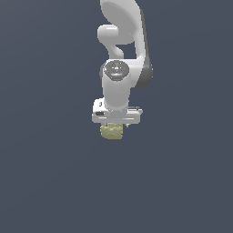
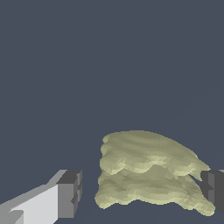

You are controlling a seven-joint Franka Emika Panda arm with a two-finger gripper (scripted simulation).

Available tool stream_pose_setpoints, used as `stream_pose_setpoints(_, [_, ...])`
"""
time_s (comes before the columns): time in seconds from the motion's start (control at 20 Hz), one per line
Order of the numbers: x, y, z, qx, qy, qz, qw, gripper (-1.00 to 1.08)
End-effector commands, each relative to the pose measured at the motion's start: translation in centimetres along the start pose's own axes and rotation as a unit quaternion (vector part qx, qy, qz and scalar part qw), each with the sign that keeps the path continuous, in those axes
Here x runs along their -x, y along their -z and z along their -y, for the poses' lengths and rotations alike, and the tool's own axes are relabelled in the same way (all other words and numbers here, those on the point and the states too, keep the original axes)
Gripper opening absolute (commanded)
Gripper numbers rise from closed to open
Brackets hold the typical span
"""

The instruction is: Pick up the object and move it to a goal position.

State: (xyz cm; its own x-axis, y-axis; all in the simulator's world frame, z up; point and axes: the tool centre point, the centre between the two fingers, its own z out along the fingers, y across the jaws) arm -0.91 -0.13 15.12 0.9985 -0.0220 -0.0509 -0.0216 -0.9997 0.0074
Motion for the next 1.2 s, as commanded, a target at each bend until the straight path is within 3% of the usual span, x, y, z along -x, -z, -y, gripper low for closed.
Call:
stream_pose_setpoints(0.0, [0.0,0.0,0.0,0.0,0.0,0.0,1.0,1.0])
stream_pose_setpoints(0.75, [-0.3,1.3,0.0,-0.011,0.008,-0.007,0.9999,1.0])
stream_pose_setpoints(1.15, [-0.2,1.2,-0.1,-0.01,0.046,-0.008,0.9989,1.0])
